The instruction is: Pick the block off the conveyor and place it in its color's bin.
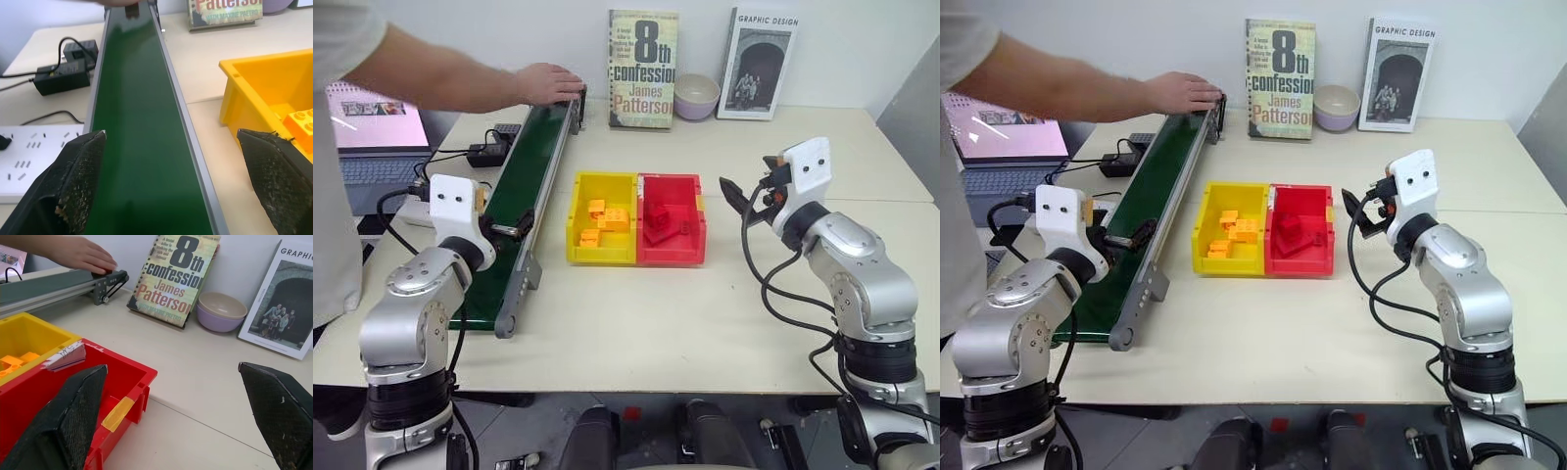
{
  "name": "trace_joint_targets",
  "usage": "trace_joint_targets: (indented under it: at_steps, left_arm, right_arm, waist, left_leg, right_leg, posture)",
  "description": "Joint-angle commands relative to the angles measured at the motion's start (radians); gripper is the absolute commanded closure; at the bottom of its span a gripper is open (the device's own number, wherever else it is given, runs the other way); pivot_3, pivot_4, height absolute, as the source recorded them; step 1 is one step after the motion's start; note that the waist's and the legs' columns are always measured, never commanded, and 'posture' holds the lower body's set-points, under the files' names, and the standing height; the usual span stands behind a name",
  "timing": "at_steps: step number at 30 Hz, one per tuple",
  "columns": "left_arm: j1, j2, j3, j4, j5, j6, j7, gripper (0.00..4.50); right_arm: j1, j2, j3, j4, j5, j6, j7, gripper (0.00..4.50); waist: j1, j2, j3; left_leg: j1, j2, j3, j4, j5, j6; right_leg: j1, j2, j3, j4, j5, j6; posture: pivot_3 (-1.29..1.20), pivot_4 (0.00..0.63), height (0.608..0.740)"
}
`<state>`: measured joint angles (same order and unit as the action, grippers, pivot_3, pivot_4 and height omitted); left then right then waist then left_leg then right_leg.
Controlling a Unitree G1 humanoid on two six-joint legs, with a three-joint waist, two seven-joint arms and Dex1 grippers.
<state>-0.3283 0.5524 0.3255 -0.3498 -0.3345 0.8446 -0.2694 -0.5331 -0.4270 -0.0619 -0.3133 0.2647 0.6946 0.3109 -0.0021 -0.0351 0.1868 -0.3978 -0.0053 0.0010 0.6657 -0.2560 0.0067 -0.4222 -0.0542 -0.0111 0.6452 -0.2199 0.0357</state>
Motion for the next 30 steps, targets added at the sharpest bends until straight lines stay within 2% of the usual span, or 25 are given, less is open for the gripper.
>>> trace_joint_targets:
  at_steps: [1, 4, 11, 21, 25, 30]
  left_arm:
    - [0.003, 0.003, 0.040, -0.049, -0.001, 0.009, 0.026, 0.04]
    - [0.042, 0.007, 0.076, -0.099, -0.012, 0.035, 0.032, 0.04]
    - [0.068, -0.049, 0.080, -0.155, -0.028, 0.062, 0.071, 0.04]
    - [0.070, -0.084, 0.073, -0.162, -0.024, 0.036, 0.099, 0.04]
    - [0.063, -0.119, 0.087, -0.136, -0.032, 0.002, 0.109, 0.04]
    - [0.011, -0.139, 0.083, -0.069, -0.038, -0.043, 0.106, 0.04]
  right_arm:
    - [-0.024, -0.002, -0.017, 0.001, 0.000, -0.037, 0.012, 0.00]
    - [-0.042, 0.011, 0.007, 0.002, -0.002, -0.024, 0.011, 0.00]
    - [-0.034, 0.018, 0.005, -0.003, -0.007, -0.015, 0.008, 0.00]
    - [-0.064, -0.007, -0.002, -0.012, 0.046, 0.003, 0.096, 0.00]
    - [-0.081, -0.024, -0.001, -0.064, 0.207, 0.030, 0.274, 0.00]
    - [-0.142, -0.059, 0.046, -0.039, 0.324, 0.045, 0.469, 0.00]
  waist:
    - [0.000, 0.000, 0.000]
    - [-0.003, 0.000, 0.000]
    - [0.002, 0.000, 0.000]
    - [0.000, 0.000, 0.000]
    - [0.000, 0.000, 0.000]
    - [0.000, 0.000, 0.000]
  left_leg:
    - [0.000, 0.000, 0.000, 0.000, 0.000, 0.000]
    - [0.000, 0.000, 0.001, 0.000, 0.000, 0.000]
    - [0.000, 0.000, -0.001, 0.000, 0.000, 0.000]
    - [0.000, 0.000, 0.000, 0.000, 0.000, 0.000]
    - [0.000, 0.000, 0.000, 0.000, 0.000, 0.000]
    - [0.000, 0.000, -0.001, 0.000, 0.000, 0.000]
  right_leg:
    - [0.000, 0.000, 0.000, 0.000, 0.000, 0.000]
    - [0.000, 0.000, 0.000, 0.000, 0.000, 0.000]
    - [0.000, 0.000, 0.000, 0.000, 0.000, 0.000]
    - [0.000, 0.000, 0.000, 0.000, 0.000, 0.000]
    - [0.000, 0.000, 0.000, 0.000, 0.000, 0.000]
    - [0.000, 0.000, -0.001, 0.000, 0.000, 0.000]
  posture:
    - [0.00, 0.150, 0.740]
    - [0.00, 0.150, 0.740]
    - [0.00, 0.150, 0.740]
    - [0.00, 0.150, 0.740]
    - [0.00, 0.150, 0.740]
    - [0.00, 0.150, 0.740]
